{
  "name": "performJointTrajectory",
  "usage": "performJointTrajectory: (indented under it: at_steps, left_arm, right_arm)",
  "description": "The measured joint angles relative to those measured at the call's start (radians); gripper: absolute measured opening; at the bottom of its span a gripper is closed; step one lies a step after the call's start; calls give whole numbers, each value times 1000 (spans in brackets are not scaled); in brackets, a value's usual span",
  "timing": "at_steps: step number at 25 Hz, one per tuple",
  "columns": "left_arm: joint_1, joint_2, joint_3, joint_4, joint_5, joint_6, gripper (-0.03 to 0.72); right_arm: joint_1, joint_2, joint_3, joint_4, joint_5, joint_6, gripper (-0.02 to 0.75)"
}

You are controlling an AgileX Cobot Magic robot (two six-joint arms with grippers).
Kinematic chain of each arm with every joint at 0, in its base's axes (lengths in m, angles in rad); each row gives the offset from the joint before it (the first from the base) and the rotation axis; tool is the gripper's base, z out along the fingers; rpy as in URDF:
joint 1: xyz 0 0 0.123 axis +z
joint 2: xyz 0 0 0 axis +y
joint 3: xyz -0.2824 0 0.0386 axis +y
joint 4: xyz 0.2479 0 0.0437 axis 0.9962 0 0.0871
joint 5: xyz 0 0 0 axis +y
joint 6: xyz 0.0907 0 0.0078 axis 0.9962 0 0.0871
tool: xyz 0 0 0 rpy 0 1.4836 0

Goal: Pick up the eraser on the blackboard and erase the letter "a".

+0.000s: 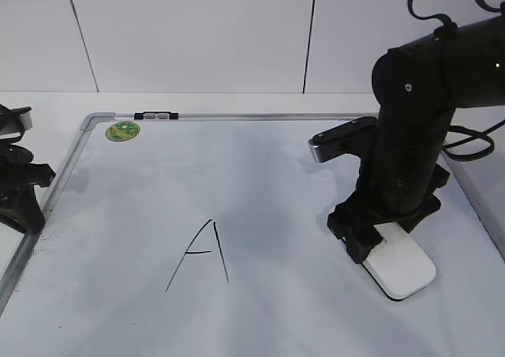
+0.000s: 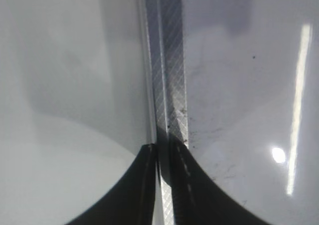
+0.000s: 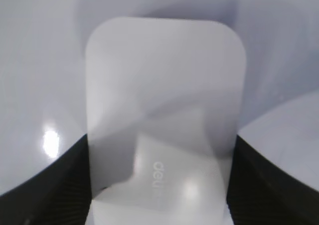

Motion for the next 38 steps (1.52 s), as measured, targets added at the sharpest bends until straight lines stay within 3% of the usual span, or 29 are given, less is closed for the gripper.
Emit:
performJointTrajectory:
  at_steps: [8, 17, 30, 38]
  left_arm:
    - [0, 0, 0, 0, 0, 0, 72]
    - [0, 0, 0, 0, 0, 0, 73]
    - [0, 0, 0, 0, 0, 0, 74]
    - [0, 0, 0, 0, 0, 2, 77]
  right_arm:
    - [-14, -40, -66, 114, 30, -40, 563]
    - [-46, -139, -74, 130, 92, -31, 563]
    - [-336, -192, 2, 124, 112, -31, 562]
    - [-448, -192, 49, 137, 37, -86, 563]
